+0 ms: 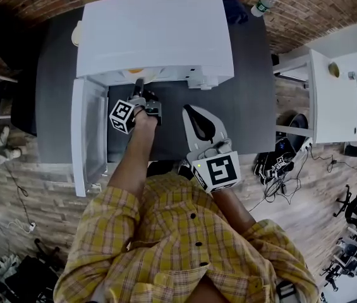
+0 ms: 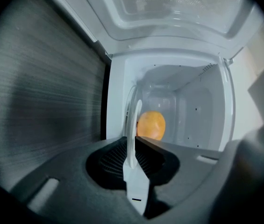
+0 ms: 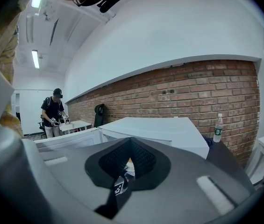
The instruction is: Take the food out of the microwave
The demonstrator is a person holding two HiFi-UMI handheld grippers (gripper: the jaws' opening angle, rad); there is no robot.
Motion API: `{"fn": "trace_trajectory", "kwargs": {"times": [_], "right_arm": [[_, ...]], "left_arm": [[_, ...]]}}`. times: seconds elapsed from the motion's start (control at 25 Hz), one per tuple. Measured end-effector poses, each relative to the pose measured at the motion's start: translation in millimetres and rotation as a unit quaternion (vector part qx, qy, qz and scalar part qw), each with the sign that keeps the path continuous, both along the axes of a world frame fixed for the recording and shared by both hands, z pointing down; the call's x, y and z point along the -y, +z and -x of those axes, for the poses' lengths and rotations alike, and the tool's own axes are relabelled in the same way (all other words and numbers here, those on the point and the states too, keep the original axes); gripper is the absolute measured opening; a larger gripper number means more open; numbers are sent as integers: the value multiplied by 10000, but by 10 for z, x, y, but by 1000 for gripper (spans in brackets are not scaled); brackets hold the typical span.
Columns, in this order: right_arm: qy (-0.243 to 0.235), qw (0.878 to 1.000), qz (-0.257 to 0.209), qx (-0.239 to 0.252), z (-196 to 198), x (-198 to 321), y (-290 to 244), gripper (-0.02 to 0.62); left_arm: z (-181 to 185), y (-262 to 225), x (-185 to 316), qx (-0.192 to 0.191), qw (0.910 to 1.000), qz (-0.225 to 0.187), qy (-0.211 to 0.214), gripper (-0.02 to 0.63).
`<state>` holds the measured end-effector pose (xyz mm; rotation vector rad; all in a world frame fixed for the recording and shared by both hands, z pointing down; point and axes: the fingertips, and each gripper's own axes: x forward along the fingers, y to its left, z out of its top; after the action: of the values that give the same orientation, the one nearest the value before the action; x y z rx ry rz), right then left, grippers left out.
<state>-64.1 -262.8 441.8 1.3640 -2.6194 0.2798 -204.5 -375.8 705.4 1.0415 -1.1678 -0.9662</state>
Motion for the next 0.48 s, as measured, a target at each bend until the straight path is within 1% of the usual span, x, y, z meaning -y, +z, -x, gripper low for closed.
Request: {"fn": "trace_trajectory", "kwargs": {"times": [0.24, 0.48], "right_arm": [[-8, 10000, -19, -38, -4, -4, -22, 5], [-17, 10000, -37, -35, -7, -12, -39, 5]], "left_arm": [[-18, 4, -13, 104, 9999, 3, 83, 19], [-11, -71, -6, 193, 9997, -108, 111, 11]]}}
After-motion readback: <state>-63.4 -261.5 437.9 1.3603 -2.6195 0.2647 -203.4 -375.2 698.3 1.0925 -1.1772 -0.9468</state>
